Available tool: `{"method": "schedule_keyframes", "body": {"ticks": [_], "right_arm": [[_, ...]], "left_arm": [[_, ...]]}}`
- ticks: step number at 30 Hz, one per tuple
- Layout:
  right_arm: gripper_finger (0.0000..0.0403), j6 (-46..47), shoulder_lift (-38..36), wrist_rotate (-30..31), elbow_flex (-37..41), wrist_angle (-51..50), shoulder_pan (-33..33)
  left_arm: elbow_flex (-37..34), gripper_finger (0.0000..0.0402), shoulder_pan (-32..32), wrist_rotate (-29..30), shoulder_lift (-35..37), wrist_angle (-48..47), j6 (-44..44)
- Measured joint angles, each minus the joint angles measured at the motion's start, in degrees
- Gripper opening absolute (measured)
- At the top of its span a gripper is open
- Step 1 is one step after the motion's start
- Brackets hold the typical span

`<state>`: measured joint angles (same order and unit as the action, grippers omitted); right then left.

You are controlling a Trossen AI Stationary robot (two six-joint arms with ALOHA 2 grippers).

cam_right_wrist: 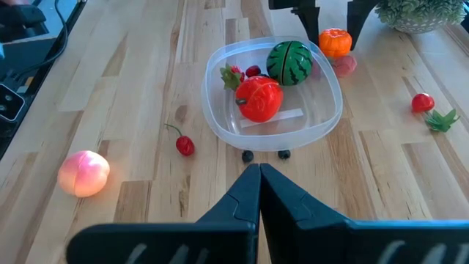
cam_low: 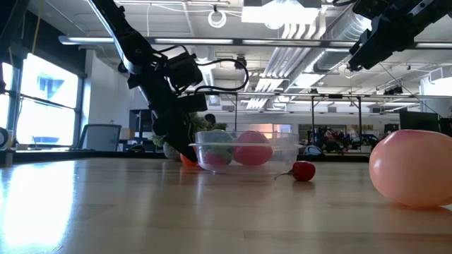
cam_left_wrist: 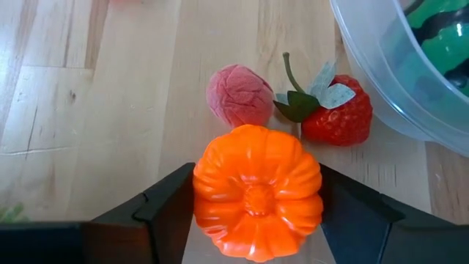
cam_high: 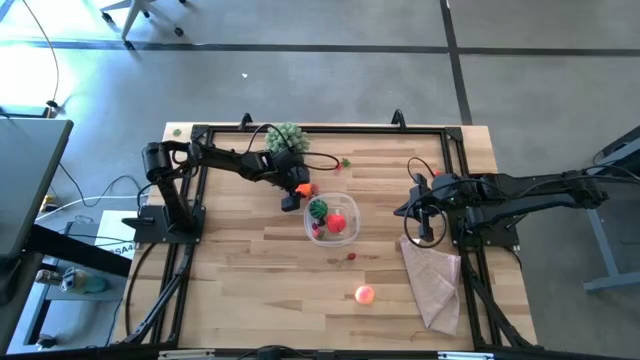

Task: Pick and placing Produce into tupperware
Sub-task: Put the pumpkin into the transparent container

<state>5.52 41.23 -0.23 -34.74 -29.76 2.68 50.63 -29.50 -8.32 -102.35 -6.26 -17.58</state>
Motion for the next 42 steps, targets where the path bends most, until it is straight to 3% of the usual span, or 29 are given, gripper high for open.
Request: {"method": "schedule_keyframes", "body": {"ticks": [16,24,32,42], "right_arm": [[0.0,0.0,0.0,0.0,0.0,0.0,0.0],[0.0,0.0,0.0,0.0,0.0,0.0,0.0],[0.0,0.0,0.0,0.0,0.0,0.0,0.0],[0.0,0.0,0.0,0.0,0.0,0.0,0.0]], "left_arm": [[0.0,0.0251,-0.1,-1.6,1.5,-1.3,3.0],[0.0,0.0231,-0.1,-3.8,4.7,-3.5,3.4],[0.0,0.0245,-0.1,-3.7,7.1,-5.2,4.3],[0.1,0.0233,1.1,-4.4,8.6,-5.5,4.5]]}}
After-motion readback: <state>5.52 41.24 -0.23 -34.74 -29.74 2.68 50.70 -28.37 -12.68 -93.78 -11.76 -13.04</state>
